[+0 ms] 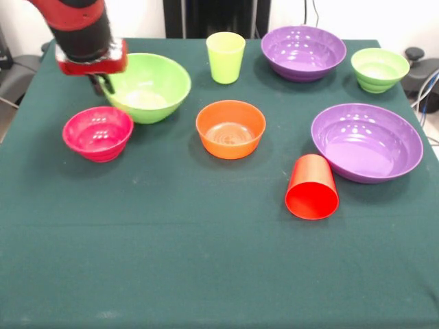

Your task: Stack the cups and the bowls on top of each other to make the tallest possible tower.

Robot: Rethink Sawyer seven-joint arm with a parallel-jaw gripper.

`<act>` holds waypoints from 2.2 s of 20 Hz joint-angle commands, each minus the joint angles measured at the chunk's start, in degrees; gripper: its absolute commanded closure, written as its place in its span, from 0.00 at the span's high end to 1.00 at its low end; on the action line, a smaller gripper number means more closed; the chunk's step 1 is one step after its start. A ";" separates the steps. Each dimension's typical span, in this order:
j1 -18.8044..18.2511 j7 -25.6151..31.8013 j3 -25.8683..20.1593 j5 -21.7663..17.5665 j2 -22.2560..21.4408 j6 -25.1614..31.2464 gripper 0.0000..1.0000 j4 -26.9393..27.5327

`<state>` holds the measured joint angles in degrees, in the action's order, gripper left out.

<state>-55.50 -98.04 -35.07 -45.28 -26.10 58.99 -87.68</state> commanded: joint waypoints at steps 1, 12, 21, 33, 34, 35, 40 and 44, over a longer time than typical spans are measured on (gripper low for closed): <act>3.13 -3.42 6.19 -6.44 -4.78 -6.35 0.00 2.79; 2.74 1.77 6.46 -3.40 -1.06 -8.62 1.00 2.41; 3.06 0.79 6.12 -2.32 1.13 -10.34 1.00 2.20; 3.06 -1.18 3.39 5.91 -6.93 -10.90 1.00 -10.13; 3.66 -1.31 3.42 6.61 -7.89 -10.26 1.00 -10.54; 4.34 -1.72 3.71 7.29 -8.91 -9.66 1.00 -10.98; 6.23 -3.47 4.41 9.40 -10.77 -10.48 1.00 -13.25; 7.31 -3.17 4.78 9.97 -12.39 -11.41 1.00 -14.32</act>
<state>-51.88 -98.06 -29.79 -36.16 -36.51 51.10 -96.81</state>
